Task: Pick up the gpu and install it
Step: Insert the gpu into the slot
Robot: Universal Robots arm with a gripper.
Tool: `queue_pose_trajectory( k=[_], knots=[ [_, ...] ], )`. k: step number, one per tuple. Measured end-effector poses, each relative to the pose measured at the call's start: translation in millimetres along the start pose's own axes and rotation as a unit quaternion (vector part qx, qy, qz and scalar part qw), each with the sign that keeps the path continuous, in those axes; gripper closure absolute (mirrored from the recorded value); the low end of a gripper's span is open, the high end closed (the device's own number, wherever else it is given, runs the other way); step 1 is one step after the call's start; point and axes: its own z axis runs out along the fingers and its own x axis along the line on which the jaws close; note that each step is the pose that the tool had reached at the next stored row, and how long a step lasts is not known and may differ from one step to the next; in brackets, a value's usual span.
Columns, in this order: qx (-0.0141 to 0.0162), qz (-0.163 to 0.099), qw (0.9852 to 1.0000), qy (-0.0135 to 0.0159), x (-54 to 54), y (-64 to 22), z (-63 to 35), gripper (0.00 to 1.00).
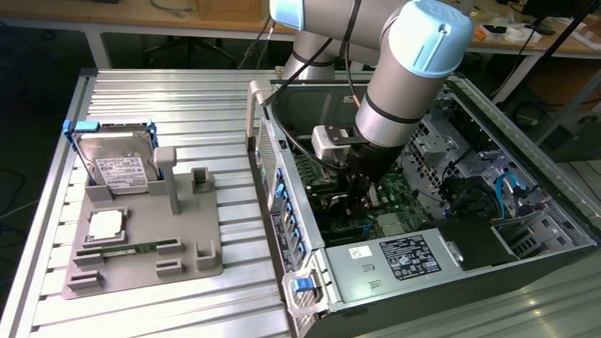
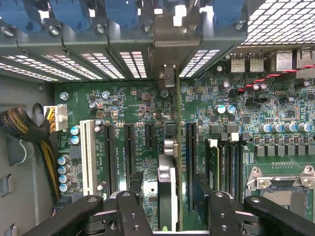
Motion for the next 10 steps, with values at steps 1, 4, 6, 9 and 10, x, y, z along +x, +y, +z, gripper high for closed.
queue_pose_trajectory(
  k=[1, 4, 6, 9, 10],
  knots=[
    [0.0, 0.0, 1.0, 0.0, 0.0, 0.0, 0.0, 0.49],
    [0.0, 0.0, 1.0, 0.0, 0.0, 0.0, 0.0, 0.62],
    [0.0, 0.0, 1.0, 0.0, 0.0, 0.0, 0.0, 0.62],
    [0.0, 0.0, 1.0, 0.0, 0.0, 0.0, 0.0, 0.61],
    [0.0, 0.0, 1.0, 0.0, 0.0, 0.0, 0.0, 0.55]
  ],
)
